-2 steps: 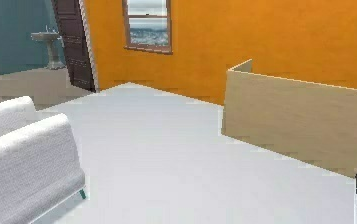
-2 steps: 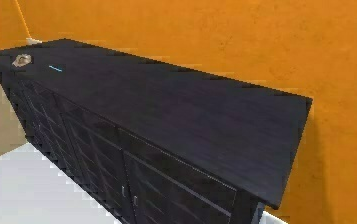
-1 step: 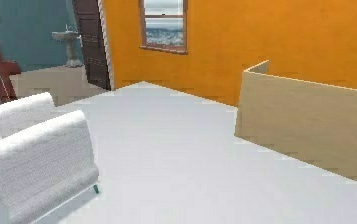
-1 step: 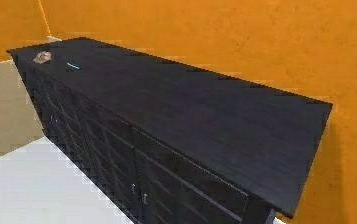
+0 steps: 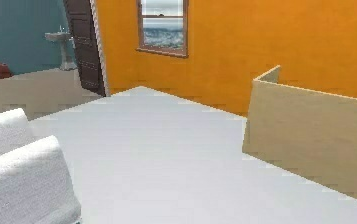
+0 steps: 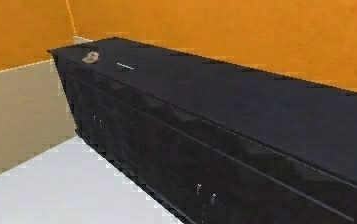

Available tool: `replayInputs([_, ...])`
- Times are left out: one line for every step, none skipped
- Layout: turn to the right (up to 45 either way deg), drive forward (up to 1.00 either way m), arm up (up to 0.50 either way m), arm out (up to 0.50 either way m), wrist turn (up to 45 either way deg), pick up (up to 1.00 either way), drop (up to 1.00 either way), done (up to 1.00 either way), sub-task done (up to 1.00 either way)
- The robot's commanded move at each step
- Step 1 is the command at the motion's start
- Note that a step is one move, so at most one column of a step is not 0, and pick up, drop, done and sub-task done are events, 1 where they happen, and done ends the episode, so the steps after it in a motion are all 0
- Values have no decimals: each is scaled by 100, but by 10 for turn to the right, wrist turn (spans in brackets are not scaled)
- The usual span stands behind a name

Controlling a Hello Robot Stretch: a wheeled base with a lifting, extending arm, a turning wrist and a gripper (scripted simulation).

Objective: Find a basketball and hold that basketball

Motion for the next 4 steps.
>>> replayInputs([-90,0,0,0,0,0,0,0,0])
replayInputs([0,100,0,0,0,0,0,0,0])
replayInputs([0,25,0,0,0,0,0,0,0])
replayInputs([-390,0,0,0,0,0,0,0,0])
